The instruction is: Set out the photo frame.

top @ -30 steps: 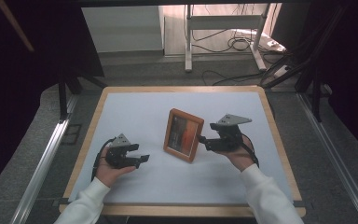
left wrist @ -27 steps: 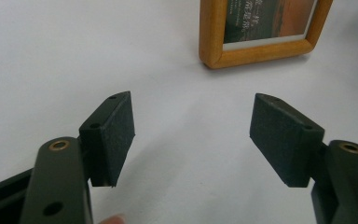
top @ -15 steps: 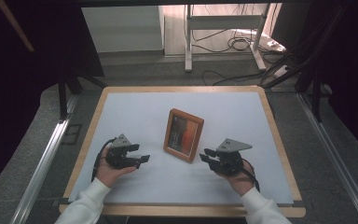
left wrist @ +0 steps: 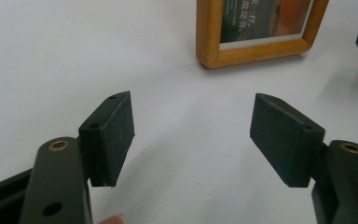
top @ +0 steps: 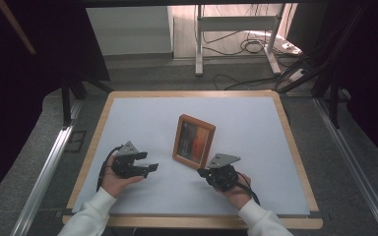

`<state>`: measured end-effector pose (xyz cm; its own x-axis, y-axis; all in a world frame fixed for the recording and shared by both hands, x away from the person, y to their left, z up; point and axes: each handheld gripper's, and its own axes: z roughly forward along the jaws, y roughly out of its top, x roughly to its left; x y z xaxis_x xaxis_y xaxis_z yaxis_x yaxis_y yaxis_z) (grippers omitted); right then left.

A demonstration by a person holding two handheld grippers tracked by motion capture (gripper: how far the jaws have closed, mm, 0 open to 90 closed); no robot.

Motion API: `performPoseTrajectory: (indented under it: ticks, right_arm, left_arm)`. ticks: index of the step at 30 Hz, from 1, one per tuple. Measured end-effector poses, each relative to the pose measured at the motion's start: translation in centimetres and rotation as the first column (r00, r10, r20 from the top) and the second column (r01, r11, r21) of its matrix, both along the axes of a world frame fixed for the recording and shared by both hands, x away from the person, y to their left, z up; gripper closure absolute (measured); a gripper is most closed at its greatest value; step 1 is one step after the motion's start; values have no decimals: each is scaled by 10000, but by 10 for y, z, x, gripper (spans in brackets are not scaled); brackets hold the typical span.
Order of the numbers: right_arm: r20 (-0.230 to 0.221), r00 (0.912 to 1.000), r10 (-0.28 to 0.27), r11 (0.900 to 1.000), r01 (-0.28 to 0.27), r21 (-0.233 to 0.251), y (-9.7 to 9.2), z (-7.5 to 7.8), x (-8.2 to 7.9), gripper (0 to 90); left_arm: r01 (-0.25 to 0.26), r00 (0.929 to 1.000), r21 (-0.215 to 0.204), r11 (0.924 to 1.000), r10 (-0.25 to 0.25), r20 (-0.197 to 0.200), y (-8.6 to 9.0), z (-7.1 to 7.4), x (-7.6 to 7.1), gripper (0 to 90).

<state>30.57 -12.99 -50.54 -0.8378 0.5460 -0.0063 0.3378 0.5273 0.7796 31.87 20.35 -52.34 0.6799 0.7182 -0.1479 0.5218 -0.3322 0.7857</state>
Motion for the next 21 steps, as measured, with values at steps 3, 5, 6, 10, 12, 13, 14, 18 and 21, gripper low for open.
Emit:
performPoseTrajectory:
  ticks: [3, 5, 6, 10, 12, 13, 14, 18, 21]
  right_arm:
    - [22, 10000, -13, 9999, 14, -154, 5, -3, 2, 895]
    - [49, 9999, -158, 9992, 160, -378, 8, -7, 7, 895]
    - [74, 9998, -210, 9987, 213, -463, 9, -9, 10, 895]
    - [40, 9984, -557, 9959, 558, -711, 10, -18, 20, 896]
    - [-42, 9989, -472, 9967, 468, -660, 10, -19, 21, 896]
    - [-3, 9989, -460, 9964, 458, -711, 11, -19, 21, 896]
    - [42, 9990, -453, 9960, 455, -765, 11, -19, 20, 896]
    - [-14, 9987, -511, 9957, 508, -771, 8, -19, 21, 896]
    - [-18, 9978, -659, 9949, 656, -772, 3, -19, 23, 896]
  left_arm:
    - [16, 10000, 12, 10000, -16, -16, -1, -1, 0, 300]
    - [33, 10000, 31, 10000, -33, -17, -1, -1, 0, 300]
    - [34, 10000, 28, 10000, -34, -17, -2, -1, 0, 301]
    - [31, 10000, 7, 10000, -31, -16, -1, -1, 0, 300]
    - [35, 10000, 11, 10000, -35, -22, 0, -1, 0, 301]
    - [37, 10000, 22, 10000, -37, -20, 0, -1, 1, 300]
    - [35, 10000, 21, 10000, -35, -22, 0, -1, 1, 300]
    - [28, 10000, 7, 10000, -28, -3, 0, 0, 0, 300]
    - [20, 10000, -18, 10000, -20, 8, 0, 0, 0, 300]
